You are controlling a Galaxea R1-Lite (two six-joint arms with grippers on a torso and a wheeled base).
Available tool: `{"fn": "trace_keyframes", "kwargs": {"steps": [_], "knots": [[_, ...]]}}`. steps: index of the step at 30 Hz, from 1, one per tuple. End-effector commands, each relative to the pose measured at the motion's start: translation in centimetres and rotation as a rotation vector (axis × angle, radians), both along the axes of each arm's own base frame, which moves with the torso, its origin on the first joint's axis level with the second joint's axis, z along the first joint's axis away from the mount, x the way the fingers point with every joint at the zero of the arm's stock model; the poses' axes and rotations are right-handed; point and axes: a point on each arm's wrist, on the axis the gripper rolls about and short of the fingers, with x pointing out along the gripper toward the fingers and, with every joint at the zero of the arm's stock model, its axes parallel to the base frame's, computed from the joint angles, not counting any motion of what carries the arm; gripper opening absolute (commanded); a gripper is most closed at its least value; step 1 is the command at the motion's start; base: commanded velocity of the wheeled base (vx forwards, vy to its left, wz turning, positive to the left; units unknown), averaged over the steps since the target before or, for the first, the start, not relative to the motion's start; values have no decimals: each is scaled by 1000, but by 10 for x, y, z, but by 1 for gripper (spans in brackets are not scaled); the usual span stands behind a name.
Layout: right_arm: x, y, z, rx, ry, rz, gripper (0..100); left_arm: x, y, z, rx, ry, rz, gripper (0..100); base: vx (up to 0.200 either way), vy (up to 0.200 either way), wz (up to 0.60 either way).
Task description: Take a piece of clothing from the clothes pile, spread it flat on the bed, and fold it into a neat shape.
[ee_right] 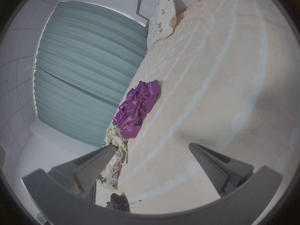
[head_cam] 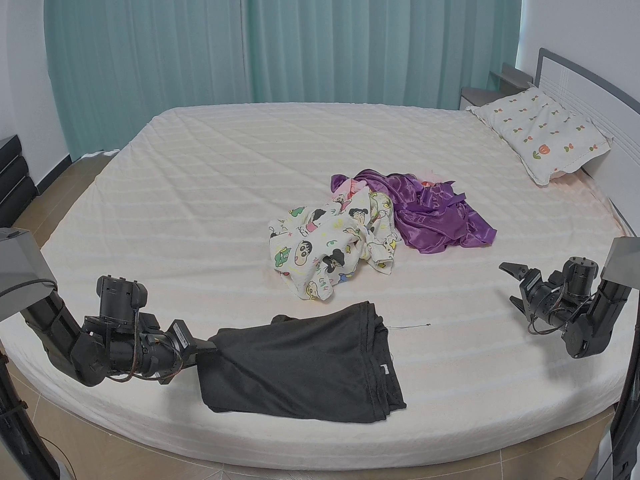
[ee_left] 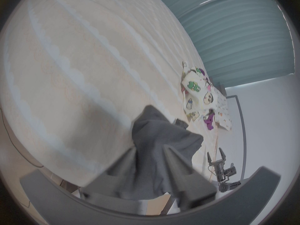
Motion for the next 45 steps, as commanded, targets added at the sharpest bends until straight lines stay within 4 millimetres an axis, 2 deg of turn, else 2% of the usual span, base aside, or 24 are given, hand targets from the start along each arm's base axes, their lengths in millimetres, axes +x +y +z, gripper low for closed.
{"fn": "trace_keyframes", "kwargs": {"steps": [1,11,18,22,29,30,35,39,45], "knots": [[0,2,0,0,1,6,100,-2,3,-1,-11,7,18,100,0,0,0],[-14,29,-1,0,40,68,100,-4,11,-4,-19,-44,45,100,0,0,0],[-19,46,-1,-12,19,96,100,20,6,-23,-21,-85,49,100,0,0,0],[-19,49,-2,-16,21,100,100,35,-2,-22,-59,-104,81,100,0,0,0],[-18,59,-2,-15,17,126,100,40,-14,-24,-85,-94,81,100,0,0,0],[-18,62,-2,-16,18,130,100,42,-15,-24,-81,-97,87,0,0,0,0],[-20,72,-2,-26,20,137,100,45,-18,-29,-65,-98,102,0,0,0,0],[-35,98,2,-31,21,213,100,48,-17,-30,-59,-104,159,0,0,0,0],[-62,134,-4,-67,38,353,100,54,-17,-30,-110,-183,241,0,0,0,0]]}}
